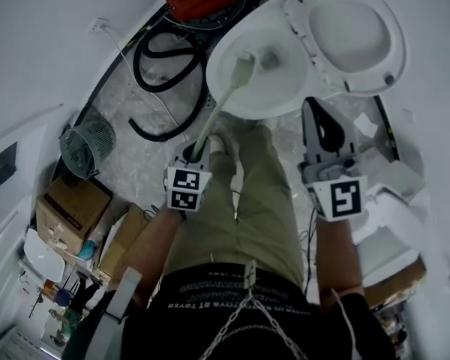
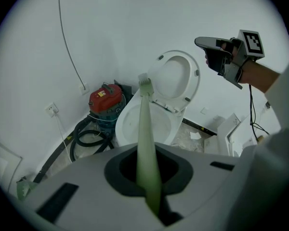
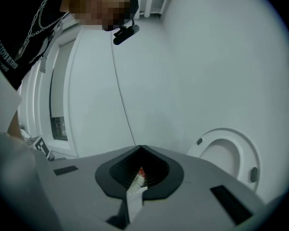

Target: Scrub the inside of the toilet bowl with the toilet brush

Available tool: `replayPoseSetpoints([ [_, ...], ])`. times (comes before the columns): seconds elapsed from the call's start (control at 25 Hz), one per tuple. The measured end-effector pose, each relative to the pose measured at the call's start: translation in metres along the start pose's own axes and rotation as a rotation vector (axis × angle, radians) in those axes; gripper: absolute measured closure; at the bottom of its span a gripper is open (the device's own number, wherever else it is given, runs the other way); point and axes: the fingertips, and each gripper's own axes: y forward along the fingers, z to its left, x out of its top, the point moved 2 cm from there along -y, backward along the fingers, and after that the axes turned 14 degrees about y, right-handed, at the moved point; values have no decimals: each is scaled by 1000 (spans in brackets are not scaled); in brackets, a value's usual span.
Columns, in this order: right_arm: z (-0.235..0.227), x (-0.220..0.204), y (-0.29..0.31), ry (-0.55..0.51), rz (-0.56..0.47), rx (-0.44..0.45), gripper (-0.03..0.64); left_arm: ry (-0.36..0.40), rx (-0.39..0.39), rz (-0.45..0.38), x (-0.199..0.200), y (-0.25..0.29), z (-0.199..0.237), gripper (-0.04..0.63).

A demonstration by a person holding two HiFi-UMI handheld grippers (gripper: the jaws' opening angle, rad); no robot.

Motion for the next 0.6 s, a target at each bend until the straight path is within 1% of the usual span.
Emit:
replayPoseSetpoints([
  [0.2, -13, -14, 7, 0, 6, -2, 614, -12, 2, 15, -8, 14, 3, 594],
  [0.32, -14, -19, 12, 3, 5, 3, 614, -21, -9, 21, -13, 20, 1, 594],
  [0.6, -20, -42, 25, 2, 20, 16, 614, -14, -33, 44, -25, 44, -6, 594],
])
